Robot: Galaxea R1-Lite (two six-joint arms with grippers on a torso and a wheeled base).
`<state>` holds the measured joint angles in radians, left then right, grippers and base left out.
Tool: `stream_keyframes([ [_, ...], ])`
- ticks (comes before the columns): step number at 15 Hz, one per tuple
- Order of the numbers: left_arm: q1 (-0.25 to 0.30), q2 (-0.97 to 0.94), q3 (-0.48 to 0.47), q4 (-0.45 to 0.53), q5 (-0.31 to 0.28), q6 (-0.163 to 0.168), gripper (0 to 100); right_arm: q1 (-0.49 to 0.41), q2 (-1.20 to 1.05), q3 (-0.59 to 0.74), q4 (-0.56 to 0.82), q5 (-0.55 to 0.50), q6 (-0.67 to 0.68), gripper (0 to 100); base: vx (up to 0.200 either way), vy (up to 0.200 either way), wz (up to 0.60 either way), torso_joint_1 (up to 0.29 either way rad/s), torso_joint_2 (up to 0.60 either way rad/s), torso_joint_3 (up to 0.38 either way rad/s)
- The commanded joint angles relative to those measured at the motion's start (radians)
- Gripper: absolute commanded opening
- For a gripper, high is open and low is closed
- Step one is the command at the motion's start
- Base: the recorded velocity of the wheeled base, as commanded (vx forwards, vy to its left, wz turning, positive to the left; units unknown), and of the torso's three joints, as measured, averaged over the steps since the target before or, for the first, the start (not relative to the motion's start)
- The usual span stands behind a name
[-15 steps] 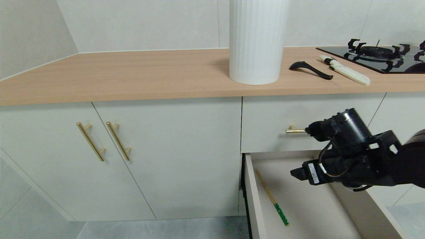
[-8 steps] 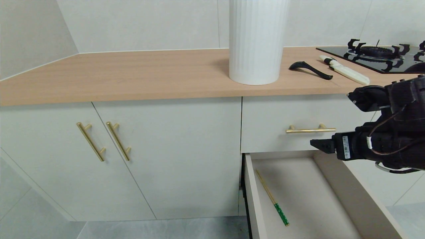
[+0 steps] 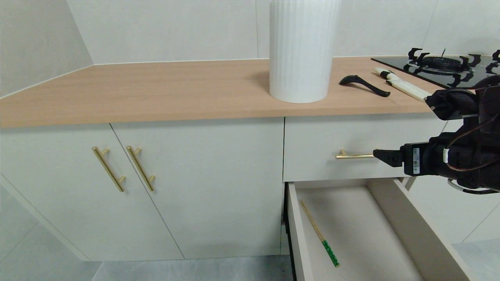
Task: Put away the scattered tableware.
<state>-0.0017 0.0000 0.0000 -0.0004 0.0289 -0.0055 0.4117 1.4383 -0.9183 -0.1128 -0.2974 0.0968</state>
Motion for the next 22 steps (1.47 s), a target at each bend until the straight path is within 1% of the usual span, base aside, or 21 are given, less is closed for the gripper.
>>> stream_keyframes([
  [1,0.0,0.002,0.0,-0.001,0.0,-0.001,100,-0.013,0.008,0.009,-0.002,0.0,-0.003,100,0.0,0.0,0.0,0.036,-0.33,-0.242],
  [3,0.0,0.002,0.0,-0.001,0.0,-0.001,100,-0.013,0.008,0.009,-0.004,0.0,-0.003,100,0.0,0.0,0.0,0.066,-0.2,-0.278],
  [16,0.0,0.002,0.0,-0.001,0.0,-0.001,100,-0.014,0.022,0.015,-0.004,0.003,-0.019,100,0.0,0.0,0.0,0.186,-0.5,-0.288],
  [18,0.002,0.0,0.0,-0.001,0.0,-0.001,100,-0.019,0.034,0.004,-0.022,0.008,-0.019,100,0.0,0.0,0.0,0.212,-0.49,-0.283],
  [20,0.0,0.002,0.0,-0.001,0.0,-0.001,100,-0.074,0.086,-0.024,-0.096,0.052,-0.023,100,0.0,0.0,0.0,0.102,-0.23,-0.129],
  [22,0.002,0.002,0.0,-0.001,0.0,-0.001,100,-0.133,0.175,-0.088,-0.191,0.064,-0.069,100,0.0,0.0,0.0,0.041,-0.08,-0.046],
])
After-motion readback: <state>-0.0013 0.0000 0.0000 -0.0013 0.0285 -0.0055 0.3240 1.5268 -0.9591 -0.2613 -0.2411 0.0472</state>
